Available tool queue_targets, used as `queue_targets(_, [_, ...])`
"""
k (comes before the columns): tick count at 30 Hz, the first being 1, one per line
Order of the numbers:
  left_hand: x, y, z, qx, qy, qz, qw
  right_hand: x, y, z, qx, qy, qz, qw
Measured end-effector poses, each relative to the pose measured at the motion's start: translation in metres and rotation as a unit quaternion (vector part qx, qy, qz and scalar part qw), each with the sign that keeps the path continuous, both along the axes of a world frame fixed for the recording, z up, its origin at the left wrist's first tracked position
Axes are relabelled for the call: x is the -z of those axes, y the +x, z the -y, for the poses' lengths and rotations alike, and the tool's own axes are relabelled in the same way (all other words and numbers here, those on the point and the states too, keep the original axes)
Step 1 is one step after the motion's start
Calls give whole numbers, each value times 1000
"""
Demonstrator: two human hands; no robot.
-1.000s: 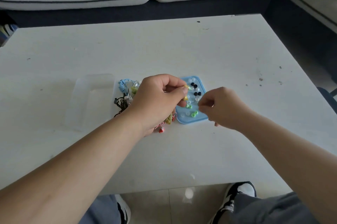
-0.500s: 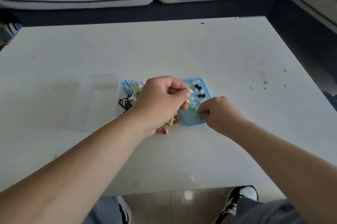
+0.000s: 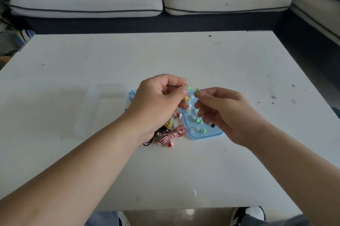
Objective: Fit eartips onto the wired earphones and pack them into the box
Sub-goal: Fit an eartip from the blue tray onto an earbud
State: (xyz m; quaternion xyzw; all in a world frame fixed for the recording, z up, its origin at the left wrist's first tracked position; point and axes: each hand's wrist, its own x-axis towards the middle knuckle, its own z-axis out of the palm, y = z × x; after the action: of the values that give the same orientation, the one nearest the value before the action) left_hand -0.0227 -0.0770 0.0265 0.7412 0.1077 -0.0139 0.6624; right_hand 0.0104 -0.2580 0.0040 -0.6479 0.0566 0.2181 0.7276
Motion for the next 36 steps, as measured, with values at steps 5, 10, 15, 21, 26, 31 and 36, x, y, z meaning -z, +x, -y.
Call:
queue_targets(5, [-3, 0, -3, 21, -11, 10, 1000, -1, 1, -6, -10, 29, 4, 1000])
queue_targets(10, [1, 0, -1, 22, 11, 13, 1000, -2, 0, -8, -19, 52, 20, 998])
queue_targets(15, [2, 1, -1, 20, 32, 16, 999, 0, -2, -8, -13, 14, 77, 997])
queue_targets(21, [3, 0, 2, 9, 21, 10, 1000, 0, -5, -10, -9, -41, 164, 986])
queue_targets(26, [4, 0, 6, 3, -10, 18, 1000, 0, -11, -18, 23, -19, 170, 985])
queue_targets(31, [5, 0, 9, -6, -18, 26, 999, -1, -15, -26, 56, -9, 184, 981])
queue_targets(36, [4, 1, 9, -14, -22, 27, 999, -2, -17, -30, 78, -39, 210, 974])
